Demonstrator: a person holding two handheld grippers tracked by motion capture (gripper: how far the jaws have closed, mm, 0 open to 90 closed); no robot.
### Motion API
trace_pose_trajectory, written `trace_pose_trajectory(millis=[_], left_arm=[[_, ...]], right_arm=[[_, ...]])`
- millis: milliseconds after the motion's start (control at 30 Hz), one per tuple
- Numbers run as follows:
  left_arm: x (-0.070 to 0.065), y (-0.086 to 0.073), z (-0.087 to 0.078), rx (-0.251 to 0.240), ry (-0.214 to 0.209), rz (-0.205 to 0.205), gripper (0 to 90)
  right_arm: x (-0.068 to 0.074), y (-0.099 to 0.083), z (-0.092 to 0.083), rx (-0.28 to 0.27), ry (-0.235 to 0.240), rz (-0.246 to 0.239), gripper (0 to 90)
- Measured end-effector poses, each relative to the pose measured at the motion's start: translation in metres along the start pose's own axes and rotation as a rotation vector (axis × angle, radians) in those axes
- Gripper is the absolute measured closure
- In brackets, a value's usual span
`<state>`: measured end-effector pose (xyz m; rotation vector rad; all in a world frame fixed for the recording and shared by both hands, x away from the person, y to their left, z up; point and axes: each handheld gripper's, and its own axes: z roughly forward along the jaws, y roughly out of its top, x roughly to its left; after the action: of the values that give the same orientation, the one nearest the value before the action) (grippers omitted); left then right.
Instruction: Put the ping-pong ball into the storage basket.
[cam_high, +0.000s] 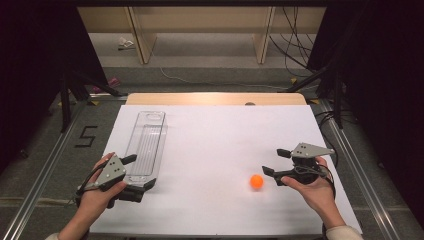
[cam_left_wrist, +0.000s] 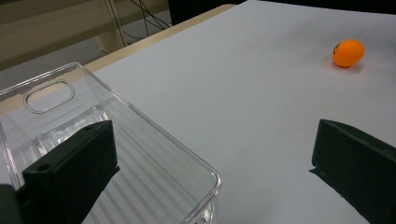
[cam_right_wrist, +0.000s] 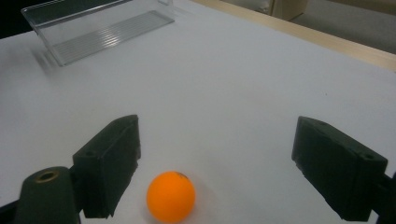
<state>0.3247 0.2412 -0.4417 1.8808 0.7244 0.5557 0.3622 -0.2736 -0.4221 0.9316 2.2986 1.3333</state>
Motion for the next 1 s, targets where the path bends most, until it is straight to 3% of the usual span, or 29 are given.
trace_pose_trajectory(millis=[367, 1000], left_arm=[[0.000, 0.000, -0.001, 0.001, -0.001, 0.002, 0.0], [-0.001, 0.000, 0.000, 0.001, -0.002, 0.002, 0.0]], right_arm=[[0.005, -0.002, 0.008, 0.046, 0.026, -0.040, 16.4], [0.012, -0.012, 0.044, 0.234, 0.085, -0.093, 16.8]])
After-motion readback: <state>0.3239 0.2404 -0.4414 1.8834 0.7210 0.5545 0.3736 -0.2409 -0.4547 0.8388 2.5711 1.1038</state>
